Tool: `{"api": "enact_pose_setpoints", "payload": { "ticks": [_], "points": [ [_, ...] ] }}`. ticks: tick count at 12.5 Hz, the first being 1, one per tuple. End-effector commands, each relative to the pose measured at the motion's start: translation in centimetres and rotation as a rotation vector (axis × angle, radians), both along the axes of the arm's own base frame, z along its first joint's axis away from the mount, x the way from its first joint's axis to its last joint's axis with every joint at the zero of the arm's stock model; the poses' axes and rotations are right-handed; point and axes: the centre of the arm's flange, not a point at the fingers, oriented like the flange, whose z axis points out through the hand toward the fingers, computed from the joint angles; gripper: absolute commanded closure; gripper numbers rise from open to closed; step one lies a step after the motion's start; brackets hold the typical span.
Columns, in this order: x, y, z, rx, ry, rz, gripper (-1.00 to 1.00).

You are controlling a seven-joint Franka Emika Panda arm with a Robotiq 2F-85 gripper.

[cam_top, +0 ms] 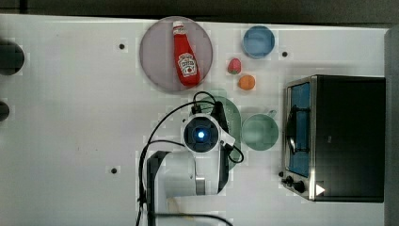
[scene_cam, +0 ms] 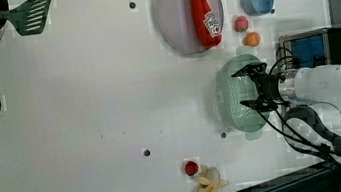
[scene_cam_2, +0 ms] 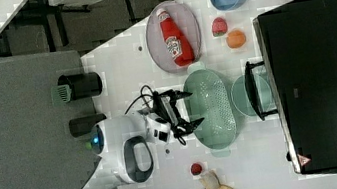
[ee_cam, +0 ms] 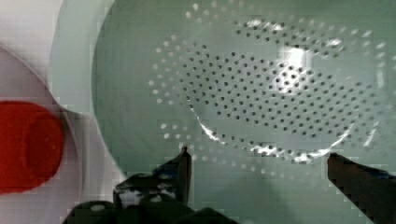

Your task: Drag strainer right to left.

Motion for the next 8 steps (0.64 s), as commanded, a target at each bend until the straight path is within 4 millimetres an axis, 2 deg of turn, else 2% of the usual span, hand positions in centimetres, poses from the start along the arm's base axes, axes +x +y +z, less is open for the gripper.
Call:
{"api": "enact_pose_setpoints", "payload": {
  "ticks": [1,4,8],
  "points": [
    [-0.6,0.2,-3.0,0.001,0.005,-0.112,-1.0],
    [-1.0,0.7,-5.6,0.01,-0.002,-0.112,-1.0],
    [-1.3,2.9,-6.5,0.022,0.005,-0.157,-1.0]
  ]
}}
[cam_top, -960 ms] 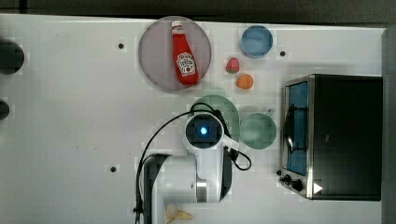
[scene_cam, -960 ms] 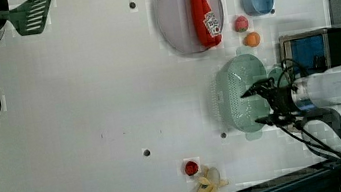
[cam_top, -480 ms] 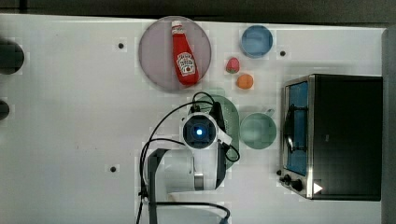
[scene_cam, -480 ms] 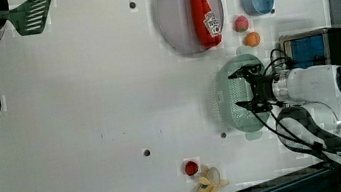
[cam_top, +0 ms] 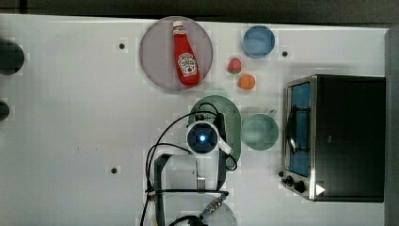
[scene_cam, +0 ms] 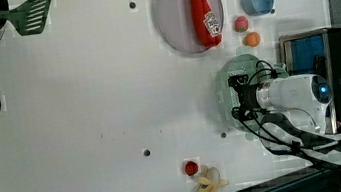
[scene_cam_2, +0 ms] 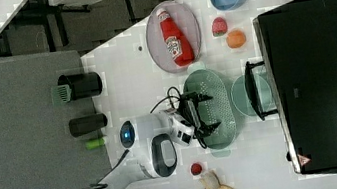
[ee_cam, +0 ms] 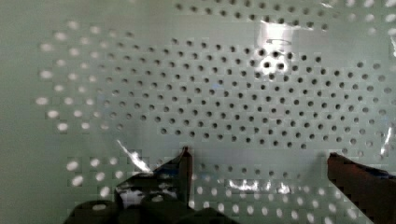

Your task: Drag strainer right to left.

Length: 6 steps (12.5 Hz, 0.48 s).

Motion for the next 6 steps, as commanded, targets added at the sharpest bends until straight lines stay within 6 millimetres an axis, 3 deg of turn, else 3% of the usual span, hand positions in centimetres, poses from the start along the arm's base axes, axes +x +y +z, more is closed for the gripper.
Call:
{"api": "enact_pose_setpoints", "payload": {
  "ticks": [1,6],
  "points": [
    [1.1,3.9,1.8,0.016,-0.057,-0.061,-1.0],
    [0.9,7.8,1.6,0.021,-0.051,-0.018,-1.0]
  ]
}}
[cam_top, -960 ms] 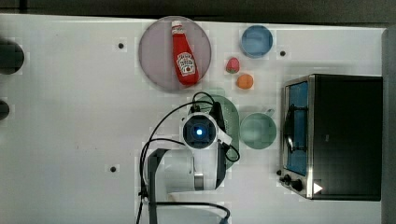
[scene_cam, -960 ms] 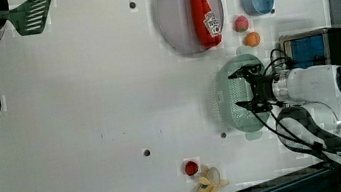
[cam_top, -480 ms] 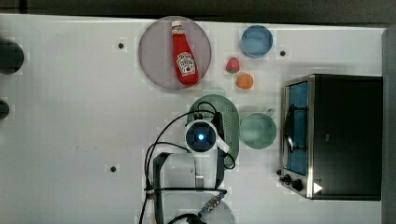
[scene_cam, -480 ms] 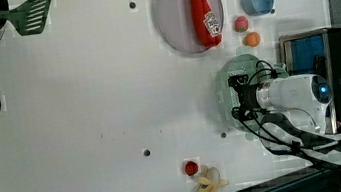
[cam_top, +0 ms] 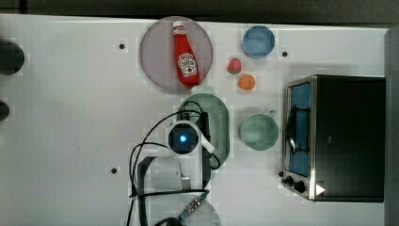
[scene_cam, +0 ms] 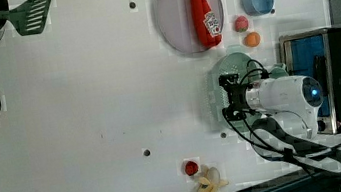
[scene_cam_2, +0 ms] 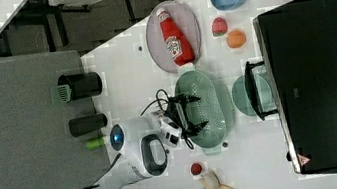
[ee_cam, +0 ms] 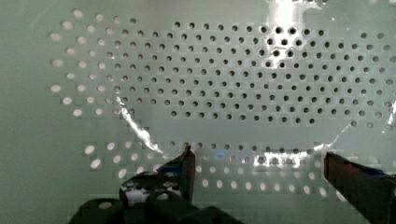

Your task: Drag strainer right to left.

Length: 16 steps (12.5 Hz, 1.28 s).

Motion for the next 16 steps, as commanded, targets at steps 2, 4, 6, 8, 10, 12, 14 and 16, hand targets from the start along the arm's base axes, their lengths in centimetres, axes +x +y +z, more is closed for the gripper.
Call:
{"api": "enact_pose_setpoints", "payload": {
  "ticks": [2,4,6,8,10,12,14,16],
  "points": [
    [0.2,4.8,0.9,0.003,-0.005,0.013,-1.0],
    [0.4,6.5,0.8,0.002,0.01,0.03,-1.0],
    [0.7,8.3,0.7,0.009,0.023,-0.007,-1.0],
    [1.1,10.3,0.8,0.011,0.039,-0.037,-1.0],
    [1.4,12.3,1.0,0.018,0.049,-0.062,-1.0],
    [1.5,14.0,1.0,0.018,0.062,-0.078,-1.0],
    [1.6,15.6,1.1,0.028,0.06,-0.081,-1.0],
    [1.6,17.3,1.1,0.039,0.059,-0.079,-1.0]
  ]
}}
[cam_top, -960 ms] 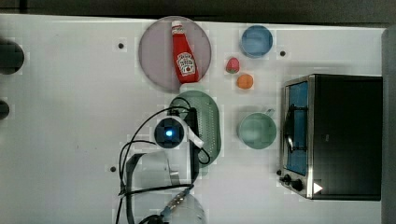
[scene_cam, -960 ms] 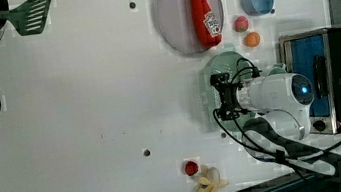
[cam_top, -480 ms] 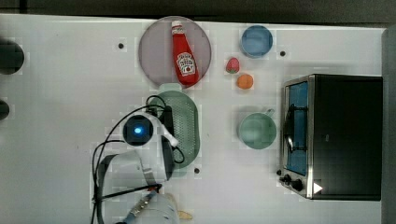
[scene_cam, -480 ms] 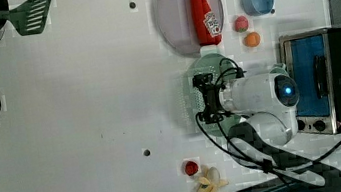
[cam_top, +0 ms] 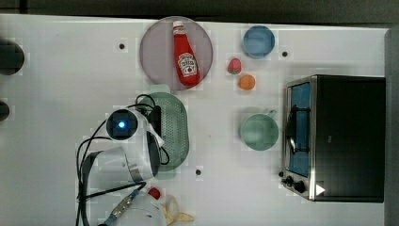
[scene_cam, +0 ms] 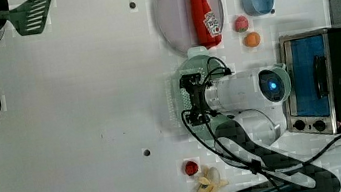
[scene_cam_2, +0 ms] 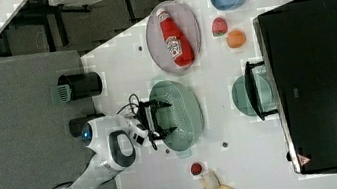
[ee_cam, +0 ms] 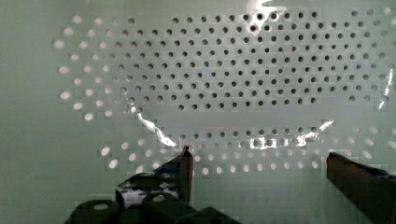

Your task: Drag strainer right to left.

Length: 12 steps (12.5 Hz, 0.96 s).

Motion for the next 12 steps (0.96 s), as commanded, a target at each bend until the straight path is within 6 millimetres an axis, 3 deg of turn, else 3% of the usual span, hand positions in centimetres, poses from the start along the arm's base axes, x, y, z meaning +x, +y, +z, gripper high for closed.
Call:
{"api": "enact_pose_setpoints", "payload": {
  "ticks": [1,12],
  "points": [
    [-0.1,4.0,0.0,0.012,-0.003,-0.03,-1.0],
    [-0.3,14.9,-0.1,0.029,-0.001,-0.05,-1.0]
  ]
}}
